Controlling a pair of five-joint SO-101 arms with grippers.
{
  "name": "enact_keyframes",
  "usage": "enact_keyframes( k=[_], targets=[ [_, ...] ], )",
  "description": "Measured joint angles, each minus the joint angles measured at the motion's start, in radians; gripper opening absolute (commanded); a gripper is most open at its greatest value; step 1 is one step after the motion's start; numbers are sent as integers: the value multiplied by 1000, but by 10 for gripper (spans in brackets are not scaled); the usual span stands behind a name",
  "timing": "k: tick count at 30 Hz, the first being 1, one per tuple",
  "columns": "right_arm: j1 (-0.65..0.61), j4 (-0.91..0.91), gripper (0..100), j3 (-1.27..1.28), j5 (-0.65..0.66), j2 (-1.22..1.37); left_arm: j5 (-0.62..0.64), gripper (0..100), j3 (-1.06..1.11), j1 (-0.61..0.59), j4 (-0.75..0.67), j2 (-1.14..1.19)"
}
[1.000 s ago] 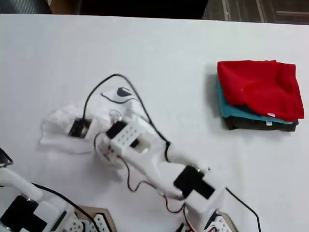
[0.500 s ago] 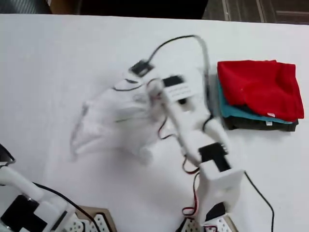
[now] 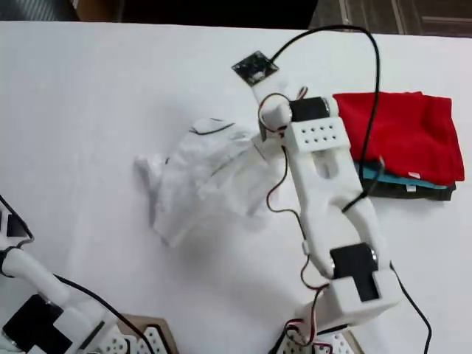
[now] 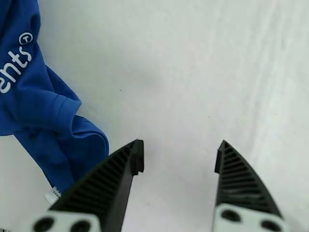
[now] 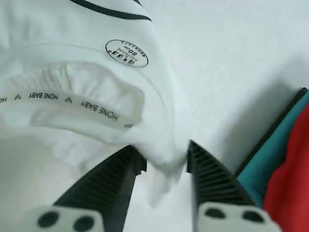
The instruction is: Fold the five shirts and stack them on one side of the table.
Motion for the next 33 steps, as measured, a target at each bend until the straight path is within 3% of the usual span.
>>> enact_keyframes(
  k=[4, 9, 15, 20, 29, 33],
  targets=[
    [-97, 54, 336, 0, -2, -91, 0, 256, 0, -8, -41, 0],
    [-310, 61, 336, 8, -2, -133, 0, 256, 0, -11, -52, 0],
    [-552, -107, 336, 195, -2, -38, 0, 256, 6, -35, -52, 0],
    [-626, -245, 336, 222, -2, 118, 0, 256, 71, -75, -91, 0],
    [-713, -270, 325, 69, 0, 394, -46, 256, 140, -135, -138, 0],
    [-640, -270, 138, -64, 0, 511, -54, 256, 140, -163, -141, 0]
  ],
)
